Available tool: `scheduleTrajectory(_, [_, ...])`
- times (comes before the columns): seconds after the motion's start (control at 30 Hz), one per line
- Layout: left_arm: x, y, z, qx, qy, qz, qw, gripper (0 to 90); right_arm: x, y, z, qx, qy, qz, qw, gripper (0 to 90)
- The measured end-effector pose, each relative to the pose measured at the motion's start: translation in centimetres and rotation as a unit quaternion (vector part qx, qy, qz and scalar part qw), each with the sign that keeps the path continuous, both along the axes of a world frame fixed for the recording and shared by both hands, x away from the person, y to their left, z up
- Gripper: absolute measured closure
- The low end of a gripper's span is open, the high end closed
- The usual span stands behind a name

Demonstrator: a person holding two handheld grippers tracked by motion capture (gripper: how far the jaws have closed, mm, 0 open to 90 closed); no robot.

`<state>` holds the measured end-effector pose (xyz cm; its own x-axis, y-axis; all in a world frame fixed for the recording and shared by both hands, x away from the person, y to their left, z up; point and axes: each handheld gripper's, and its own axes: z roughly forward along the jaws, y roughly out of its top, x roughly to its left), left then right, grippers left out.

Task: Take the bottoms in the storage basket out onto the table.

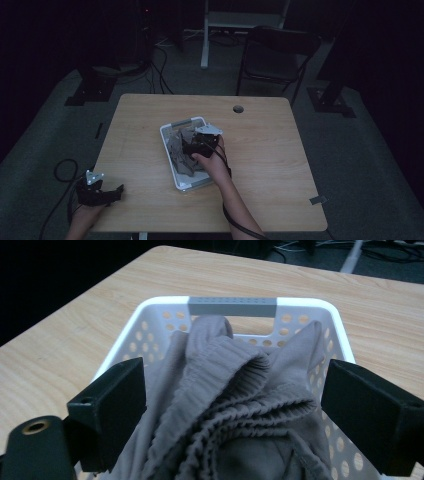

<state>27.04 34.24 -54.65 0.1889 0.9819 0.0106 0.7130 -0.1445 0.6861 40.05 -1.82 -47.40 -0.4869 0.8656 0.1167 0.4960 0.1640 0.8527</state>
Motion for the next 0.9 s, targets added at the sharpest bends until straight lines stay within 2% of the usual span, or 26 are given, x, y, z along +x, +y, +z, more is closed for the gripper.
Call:
scheduleTrajectory(0.17, [0.0, 0.0, 0.0, 0.000, 0.000, 0.000, 1.0000, 0.8, 0.2, 0.4, -0.6, -0.001, 0.009, -0.011, 0.9999, 10.6])
scheduleTrajectory(0.37, [0.0, 0.0, 0.0, 0.000, 0.000, 0.000, 1.0000, 0.8, 0.5, 1.1, -1.7, -0.002, 0.024, -0.008, 0.9997, 10.6])
scheduleTrajectory(0.5, [0.0, 0.0, 0.0, 0.000, 0.000, 0.000, 1.0000, 0.8, 0.6, 1.7, -2.3, -0.018, 0.029, -0.008, 0.9994, 10.6])
scheduleTrajectory(0.73, [0.0, 0.0, 0.0, 0.000, 0.000, 0.000, 1.0000, 0.8, 0.6, 2.1, -3.2, -0.031, 0.043, -0.006, 0.9986, 10.7])
scheduleTrajectory(0.77, [0.0, 0.0, 0.0, 0.000, 0.000, 0.000, 1.0000, 0.8, 0.5, 2.3, -3.4, -0.034, 0.042, 0.008, 0.9985, 10.7])
scheduleTrajectory(0.87, [0.0, 0.0, 0.0, 0.000, 0.000, 0.000, 1.0000, 0.8, 0.4, 2.5, -3.6, -0.045, 0.041, 0.015, 0.9980, 10.7])
scheduleTrajectory(0.9, [0.0, 0.0, 0.0, 0.000, 0.000, 0.000, 1.0000, 0.8, 0.4, 2.5, -3.8, -0.057, 0.044, 0.019, 0.9972, 10.7])
